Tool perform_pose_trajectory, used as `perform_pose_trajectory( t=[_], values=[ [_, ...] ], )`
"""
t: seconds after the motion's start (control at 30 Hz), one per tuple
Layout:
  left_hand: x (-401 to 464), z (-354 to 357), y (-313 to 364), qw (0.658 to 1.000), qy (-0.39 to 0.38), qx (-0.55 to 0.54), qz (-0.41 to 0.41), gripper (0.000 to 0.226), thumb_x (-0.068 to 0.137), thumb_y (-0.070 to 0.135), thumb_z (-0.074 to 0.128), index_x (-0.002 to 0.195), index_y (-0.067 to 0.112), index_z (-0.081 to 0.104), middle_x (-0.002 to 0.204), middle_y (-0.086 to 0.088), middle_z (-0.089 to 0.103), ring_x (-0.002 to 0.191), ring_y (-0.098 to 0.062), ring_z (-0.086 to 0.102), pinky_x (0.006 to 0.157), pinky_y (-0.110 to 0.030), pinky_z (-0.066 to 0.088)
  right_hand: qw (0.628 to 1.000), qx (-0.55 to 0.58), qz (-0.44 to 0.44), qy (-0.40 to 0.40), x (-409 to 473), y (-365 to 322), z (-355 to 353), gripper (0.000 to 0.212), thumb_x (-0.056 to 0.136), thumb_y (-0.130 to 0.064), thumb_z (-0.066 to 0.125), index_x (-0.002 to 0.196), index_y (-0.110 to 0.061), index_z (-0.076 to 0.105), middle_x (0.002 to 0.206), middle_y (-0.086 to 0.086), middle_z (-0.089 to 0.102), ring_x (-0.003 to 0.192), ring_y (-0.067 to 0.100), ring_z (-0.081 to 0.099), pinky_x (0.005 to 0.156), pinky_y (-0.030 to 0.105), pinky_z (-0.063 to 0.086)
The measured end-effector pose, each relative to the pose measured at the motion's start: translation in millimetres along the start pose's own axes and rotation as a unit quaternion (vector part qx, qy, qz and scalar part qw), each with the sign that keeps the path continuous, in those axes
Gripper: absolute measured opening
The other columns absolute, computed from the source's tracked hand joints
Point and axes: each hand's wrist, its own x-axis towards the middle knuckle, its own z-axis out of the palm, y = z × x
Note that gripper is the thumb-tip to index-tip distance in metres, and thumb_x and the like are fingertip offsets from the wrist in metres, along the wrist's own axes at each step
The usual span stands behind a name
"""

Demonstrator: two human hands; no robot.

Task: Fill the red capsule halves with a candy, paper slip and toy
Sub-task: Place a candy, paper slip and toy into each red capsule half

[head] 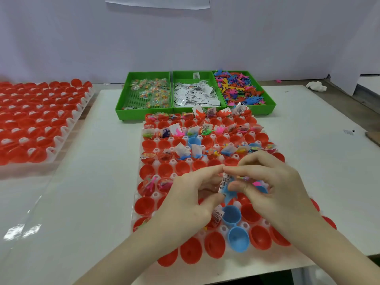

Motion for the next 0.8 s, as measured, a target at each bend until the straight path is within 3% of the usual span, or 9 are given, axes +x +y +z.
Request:
perform_pose_trajectory(
  t=[0.07, 0.17, 0.27, 0.37, 0.47, 0.53, 0.63, 0.73, 0.8],
  values=[
    [-0.5, 2.0, -0.8, 1.0, -0.01, -0.002, 0.0, 0.063, 0.084, -0.005, 0.06, 0.134, 0.027, 0.039, 0.104, 0.016, 0.063, 0.097, 0.007, 0.059, 0.082, -0.006, 0.045, 1.0, 0.014, 0.016, -0.007, -1.6, -0.3, 0.5, 0.027, 0.066, -0.001, 0.078, 0.086, -0.019, 0.073, 0.08, -0.015, 0.062, 0.084, -0.002, 0.057, 0.072, 0.002, 0.043],
    [-2.9, 4.9, -2.3, 1.0, -0.025, -0.019, 0.003, 0.072, 0.084, -0.002, 0.061, 0.126, 0.044, 0.025, 0.096, 0.023, 0.067, 0.092, 0.009, 0.061, 0.079, -0.006, 0.045, 0.997, 0.06, 0.05, -0.029, -3.9, -0.4, 0.1, 0.037, 0.069, 0.001, 0.076, 0.077, -0.032, 0.062, 0.07, -0.026, 0.06, 0.074, -0.011, 0.06, 0.064, 0.0, 0.042],
    [-4.4, 6.6, -3.0, 0.998, -0.029, -0.046, -0.025, 0.071, 0.088, 0.005, 0.058, 0.119, 0.055, 0.018, 0.105, 0.031, 0.062, 0.096, 0.012, 0.059, 0.082, -0.006, 0.045, 0.997, 0.057, 0.057, -0.022, -7.6, -0.7, 0.1, 0.042, 0.068, -0.001, 0.076, 0.074, -0.039, 0.058, 0.063, -0.027, 0.06, 0.07, -0.011, 0.06, 0.062, 0.0, 0.042],
    [-5.9, 3.9, -2.4, 0.999, -0.033, -0.011, -0.022, 0.061, 0.09, 0.009, 0.055, 0.119, 0.056, 0.029, 0.12, 0.033, 0.046, 0.108, 0.016, 0.05, 0.086, -0.004, 0.041, 0.994, 0.077, 0.071, -0.034, -10.9, -0.5, -3.5, 0.046, 0.068, -0.002, 0.077, 0.07, -0.044, 0.056, 0.076, -0.025, 0.065, 0.07, -0.008, 0.062, 0.062, 0.003, 0.044],
    [-10.5, -2.1, -2.5, 0.993, -0.003, 0.11, 0.046, 0.041, 0.09, 0.015, 0.056, 0.118, 0.043, 0.048, 0.12, 0.026, 0.053, 0.114, 0.014, 0.044, 0.092, -0.003, 0.035, 0.993, 0.066, 0.075, -0.062, -16.2, 2.7, -4.9, 0.044, 0.068, -0.004, 0.078, 0.071, -0.043, 0.058, 0.075, -0.017, 0.066, 0.071, -0.002, 0.062, 0.063, 0.01, 0.048],
    [-13.5, -5.1, -3.5, 0.978, 0.008, 0.192, 0.076, 0.028, 0.088, 0.022, 0.057, 0.115, 0.031, 0.059, 0.111, 0.024, 0.057, 0.11, 0.009, 0.046, 0.092, -0.008, 0.036, 0.992, 0.054, 0.086, -0.081, -19.4, 4.3, -4.5, 0.042, 0.068, -0.006, 0.078, 0.079, -0.042, 0.061, 0.067, -0.014, 0.065, 0.074, 0.002, 0.061, 0.066, 0.016, 0.05],
    [-17.5, -5.6, -6.1, 0.951, 0.016, 0.291, 0.104, 0.027, 0.08, 0.034, 0.057, 0.104, 0.026, 0.068, 0.097, 0.018, 0.061, 0.096, 0.001, 0.049, 0.084, -0.016, 0.04, 0.991, 0.012, 0.064, -0.116, -20.5, 3.7, -4.5, 0.026, 0.071, -0.008, 0.078, 0.09, -0.024, 0.071, 0.071, -0.021, 0.061, 0.081, -0.001, 0.058, 0.07, 0.008, 0.044],
    [-19.7, -6.0, -6.1, 0.947, 0.034, 0.299, 0.114, 0.02, 0.079, 0.034, 0.06, 0.093, 0.025, 0.071, 0.089, 0.016, 0.063, 0.088, 0.0, 0.05, 0.078, -0.023, 0.042, 0.984, -0.035, 0.036, -0.171, -17.5, 0.3, -6.3, 0.013, 0.074, -0.009, 0.075, 0.084, -0.018, 0.071, 0.074, -0.015, 0.064, 0.071, -0.001, 0.057, 0.071, 0.007, 0.043],
    [-18.9, -9.8, -5.7, 0.953, 0.064, 0.273, 0.114, 0.02, 0.08, 0.036, 0.058, 0.089, 0.026, 0.071, 0.086, 0.017, 0.063, 0.087, 0.0, 0.051, 0.076, -0.025, 0.044, 0.978, -0.06, 0.032, -0.197, -14.6, -2.1, -6.5, 0.008, 0.079, -0.015, 0.07, 0.085, -0.02, 0.071, 0.077, -0.015, 0.064, 0.076, 0.002, 0.055, 0.072, 0.011, 0.043]
  ],
)
